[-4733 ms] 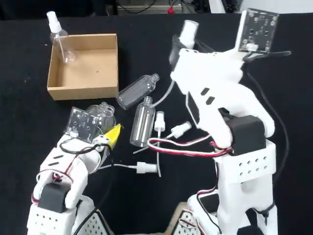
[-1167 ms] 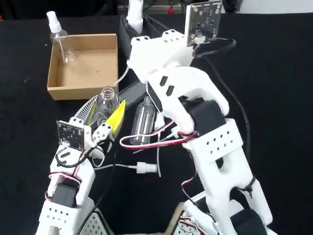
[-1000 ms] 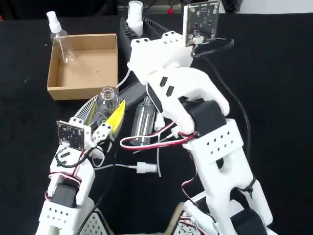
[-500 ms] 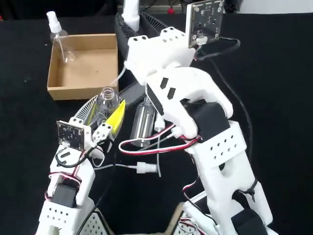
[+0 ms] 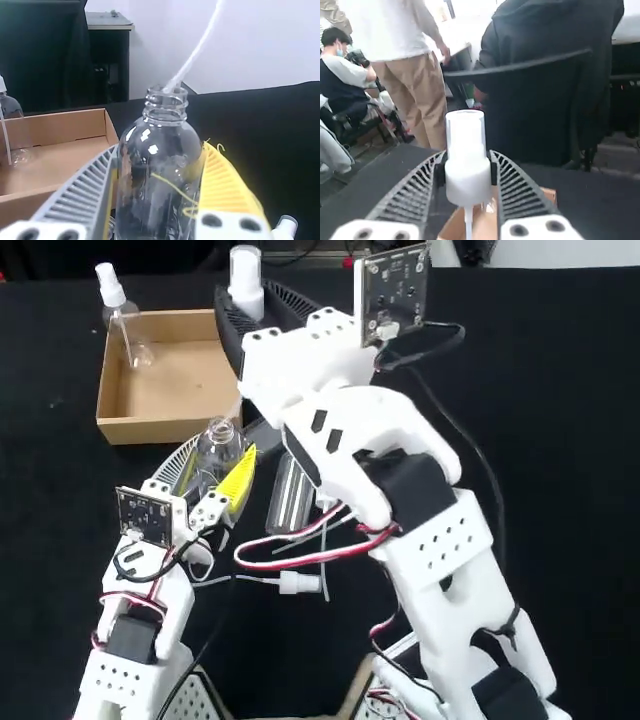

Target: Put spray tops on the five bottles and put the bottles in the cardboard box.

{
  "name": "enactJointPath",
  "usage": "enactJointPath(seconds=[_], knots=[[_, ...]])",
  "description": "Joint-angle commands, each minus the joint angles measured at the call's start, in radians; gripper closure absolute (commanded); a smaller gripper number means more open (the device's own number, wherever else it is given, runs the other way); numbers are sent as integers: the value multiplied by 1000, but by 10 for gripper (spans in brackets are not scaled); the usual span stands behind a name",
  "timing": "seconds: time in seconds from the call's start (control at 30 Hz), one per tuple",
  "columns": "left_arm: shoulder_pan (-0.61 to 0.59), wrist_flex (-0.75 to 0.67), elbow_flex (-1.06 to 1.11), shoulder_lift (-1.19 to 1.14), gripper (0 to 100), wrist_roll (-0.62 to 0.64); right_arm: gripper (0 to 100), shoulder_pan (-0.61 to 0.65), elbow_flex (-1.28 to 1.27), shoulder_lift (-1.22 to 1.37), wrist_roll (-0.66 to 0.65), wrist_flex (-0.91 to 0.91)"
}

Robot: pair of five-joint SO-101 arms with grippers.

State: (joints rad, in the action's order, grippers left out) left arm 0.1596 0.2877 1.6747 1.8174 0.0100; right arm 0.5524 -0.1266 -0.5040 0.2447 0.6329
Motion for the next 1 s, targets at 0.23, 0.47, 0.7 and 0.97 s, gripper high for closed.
enactJointPath(seconds=[0.23,0.47,0.7,0.97], knots=[[16,-21,24,5,905,11,960,12,-25,-12,-95,-2],[16,-21,24,5,905,11,960,9,-22,-12,-123,-58],[16,-21,24,5,905,11,960,12,2,-19,-123,-46],[16,-21,24,5,905,11,960,14,33,-15,-123,-35]])
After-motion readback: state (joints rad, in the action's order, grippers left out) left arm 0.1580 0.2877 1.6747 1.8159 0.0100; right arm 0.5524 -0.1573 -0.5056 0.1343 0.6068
